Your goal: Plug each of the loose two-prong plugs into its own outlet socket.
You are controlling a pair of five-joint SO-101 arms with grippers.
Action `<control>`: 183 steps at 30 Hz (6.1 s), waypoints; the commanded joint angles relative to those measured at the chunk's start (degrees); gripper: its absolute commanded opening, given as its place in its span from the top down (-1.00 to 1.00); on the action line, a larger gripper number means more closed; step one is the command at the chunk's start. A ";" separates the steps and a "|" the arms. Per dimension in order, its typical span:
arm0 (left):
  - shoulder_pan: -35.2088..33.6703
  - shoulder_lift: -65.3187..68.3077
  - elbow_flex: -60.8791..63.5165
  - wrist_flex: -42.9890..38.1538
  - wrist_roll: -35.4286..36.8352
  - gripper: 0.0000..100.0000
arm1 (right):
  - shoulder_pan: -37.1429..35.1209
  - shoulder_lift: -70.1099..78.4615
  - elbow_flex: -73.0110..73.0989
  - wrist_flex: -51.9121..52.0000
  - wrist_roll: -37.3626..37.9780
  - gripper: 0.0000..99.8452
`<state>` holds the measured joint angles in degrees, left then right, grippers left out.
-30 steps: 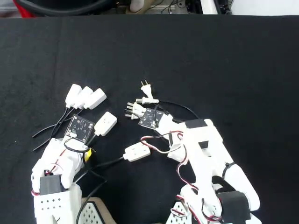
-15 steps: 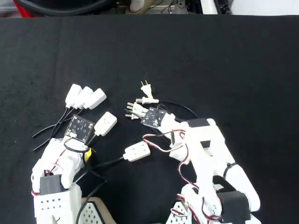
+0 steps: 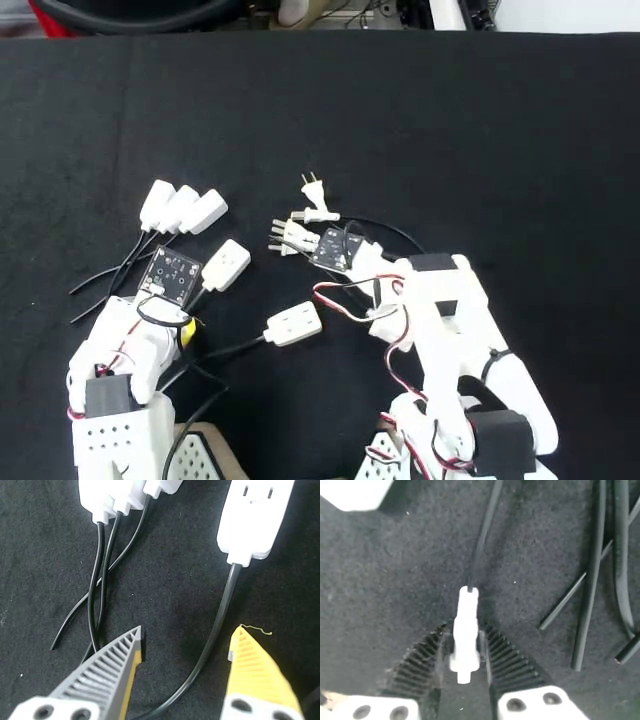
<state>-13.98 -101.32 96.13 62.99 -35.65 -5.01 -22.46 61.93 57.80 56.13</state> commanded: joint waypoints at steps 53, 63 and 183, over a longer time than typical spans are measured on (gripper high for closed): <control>33.19 -3.16 -16.04 -7.65 21.89 0.86 | -22.86 -63.52 14.46 -33.41 -75.87 0.98; 34.24 -3.25 -12.26 -9.85 21.54 0.94 | -33.23 -63.52 20.44 -39.82 -78.86 0.98; -2.59 -3.08 1.19 -4.57 0.53 0.93 | -29.27 -10.77 -4.09 -0.70 -71.12 0.98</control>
<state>-16.09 -104.31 96.31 58.59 -34.86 -33.67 -33.45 57.71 57.27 -14.37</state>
